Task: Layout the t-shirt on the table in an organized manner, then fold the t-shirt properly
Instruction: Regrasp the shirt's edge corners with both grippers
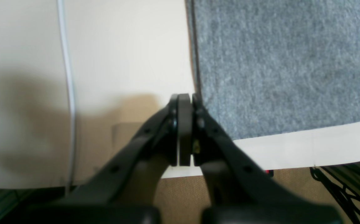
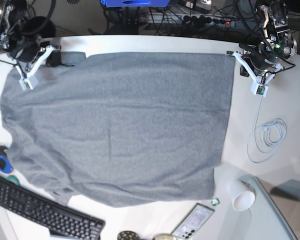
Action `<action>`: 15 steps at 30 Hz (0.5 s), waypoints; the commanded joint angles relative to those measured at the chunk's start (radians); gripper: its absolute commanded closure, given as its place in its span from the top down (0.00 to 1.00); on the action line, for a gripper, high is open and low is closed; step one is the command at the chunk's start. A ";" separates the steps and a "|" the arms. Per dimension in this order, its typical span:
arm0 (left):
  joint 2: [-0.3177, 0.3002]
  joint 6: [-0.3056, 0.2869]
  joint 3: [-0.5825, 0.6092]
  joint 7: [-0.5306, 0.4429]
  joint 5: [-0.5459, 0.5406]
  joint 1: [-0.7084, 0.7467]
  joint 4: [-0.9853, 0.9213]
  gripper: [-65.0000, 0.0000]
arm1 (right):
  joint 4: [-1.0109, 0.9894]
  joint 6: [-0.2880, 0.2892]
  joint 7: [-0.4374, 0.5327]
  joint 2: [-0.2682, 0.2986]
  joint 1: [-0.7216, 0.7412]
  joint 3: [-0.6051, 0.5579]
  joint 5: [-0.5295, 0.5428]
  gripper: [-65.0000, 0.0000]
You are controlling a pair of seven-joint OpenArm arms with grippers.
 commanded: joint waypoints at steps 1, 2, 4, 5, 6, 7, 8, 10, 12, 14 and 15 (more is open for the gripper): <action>-0.010 0.007 -0.005 -0.015 -0.002 0.000 0.017 0.00 | 0.013 0.004 0.012 0.009 0.005 0.003 0.017 0.02; -0.010 0.007 -0.005 -0.015 -0.002 0.000 0.017 0.00 | 0.013 0.004 0.012 0.009 0.005 0.003 0.017 0.02; -0.010 0.007 -0.005 -0.015 -0.002 -0.002 0.017 0.00 | 0.012 0.004 0.012 0.009 0.005 0.003 0.017 0.02; -0.010 0.007 -0.005 -0.015 -0.002 -0.002 0.017 0.00 | 0.012 0.004 0.012 0.009 0.005 0.003 0.017 0.02; -0.010 0.007 -0.005 -0.015 -0.002 -0.002 0.017 0.00 | 0.012 0.004 0.012 0.009 0.005 0.003 0.017 0.02; -0.010 0.007 -0.005 -0.015 -0.002 -0.002 0.017 0.00 | 0.010 0.004 0.012 0.009 0.009 0.003 0.017 0.02; -0.010 0.007 -0.005 -0.015 -0.002 -0.002 0.016 0.00 | 0.007 0.004 0.012 0.009 0.009 0.003 0.017 0.02; -0.010 0.007 -0.005 -0.015 -0.002 -0.002 0.016 0.00 | -0.017 0.004 0.012 0.012 0.012 0.003 0.017 0.02; -0.010 0.007 -0.005 -0.015 -0.002 -0.002 0.016 0.00 | -0.050 0.006 0.012 0.015 0.023 0.003 0.017 0.02; -0.010 0.007 -0.005 -0.015 -0.002 -0.002 0.016 0.00 | -0.073 0.009 0.013 0.015 0.023 0.003 0.017 0.02; -0.010 0.007 -0.005 -0.015 -0.002 -0.002 0.014 0.00 | -0.074 0.010 0.013 0.015 0.023 0.003 0.017 0.02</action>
